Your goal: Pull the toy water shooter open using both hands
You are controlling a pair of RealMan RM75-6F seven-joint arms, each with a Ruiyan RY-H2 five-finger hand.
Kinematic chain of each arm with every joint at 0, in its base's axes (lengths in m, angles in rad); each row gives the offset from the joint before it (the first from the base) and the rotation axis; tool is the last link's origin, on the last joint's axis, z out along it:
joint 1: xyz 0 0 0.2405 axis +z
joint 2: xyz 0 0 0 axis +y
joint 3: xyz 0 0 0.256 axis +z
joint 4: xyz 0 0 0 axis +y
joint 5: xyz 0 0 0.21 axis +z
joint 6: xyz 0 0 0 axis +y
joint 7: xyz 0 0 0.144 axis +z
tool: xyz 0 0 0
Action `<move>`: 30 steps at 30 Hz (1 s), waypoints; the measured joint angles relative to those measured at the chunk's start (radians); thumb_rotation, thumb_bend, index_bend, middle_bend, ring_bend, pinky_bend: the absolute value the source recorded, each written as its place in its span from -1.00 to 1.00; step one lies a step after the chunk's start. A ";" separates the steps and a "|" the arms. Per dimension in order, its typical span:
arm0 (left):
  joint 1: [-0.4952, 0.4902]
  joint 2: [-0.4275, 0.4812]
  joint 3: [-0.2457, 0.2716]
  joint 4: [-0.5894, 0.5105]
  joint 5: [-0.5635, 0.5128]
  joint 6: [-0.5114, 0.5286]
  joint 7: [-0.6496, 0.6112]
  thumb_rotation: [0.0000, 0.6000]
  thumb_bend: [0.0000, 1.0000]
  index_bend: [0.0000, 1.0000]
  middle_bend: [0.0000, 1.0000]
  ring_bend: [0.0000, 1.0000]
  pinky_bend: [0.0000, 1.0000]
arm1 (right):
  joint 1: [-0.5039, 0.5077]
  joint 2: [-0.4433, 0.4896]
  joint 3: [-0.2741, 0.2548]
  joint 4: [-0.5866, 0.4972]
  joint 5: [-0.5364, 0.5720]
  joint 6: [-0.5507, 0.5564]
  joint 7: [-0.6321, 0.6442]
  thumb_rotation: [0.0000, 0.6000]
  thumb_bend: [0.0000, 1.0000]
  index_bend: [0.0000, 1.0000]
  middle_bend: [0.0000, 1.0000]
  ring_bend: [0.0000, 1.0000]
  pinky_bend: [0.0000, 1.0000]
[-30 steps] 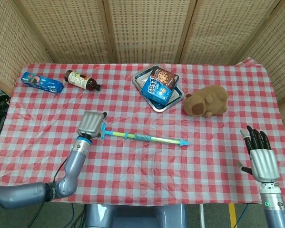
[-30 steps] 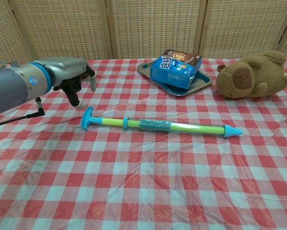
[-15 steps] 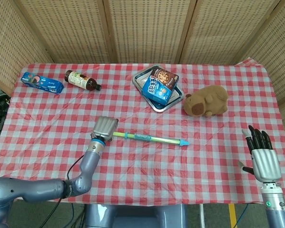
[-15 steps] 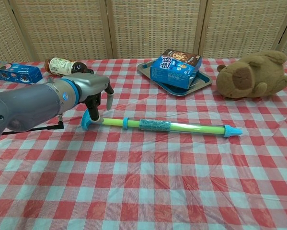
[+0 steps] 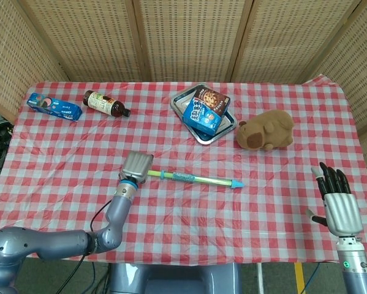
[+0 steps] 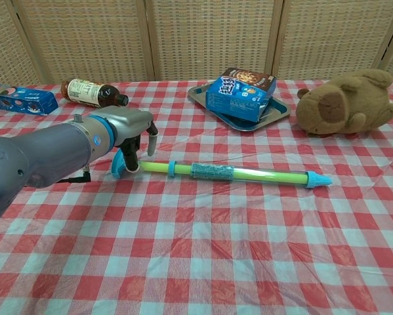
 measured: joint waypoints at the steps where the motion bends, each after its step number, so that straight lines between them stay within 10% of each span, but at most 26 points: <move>1: -0.004 -0.005 0.002 0.008 -0.004 -0.003 0.000 1.00 -0.28 -0.14 0.87 0.73 0.53 | 0.000 0.000 0.000 0.000 0.001 0.000 0.001 1.00 -0.97 -1.00 -1.00 -1.00 -1.00; 17: -0.031 -0.043 0.020 0.092 -0.044 -0.040 -0.015 1.00 -0.28 -0.13 0.87 0.73 0.53 | 0.002 0.001 -0.003 -0.001 -0.004 -0.002 0.016 1.00 -0.97 -1.00 -1.00 -1.00 -1.00; 30: -0.020 -0.036 0.033 0.086 -0.029 -0.020 -0.039 1.00 -0.03 0.39 0.87 0.73 0.53 | -0.001 0.002 -0.007 -0.005 -0.017 0.009 0.021 1.00 -0.97 -1.00 -1.00 -1.00 -1.00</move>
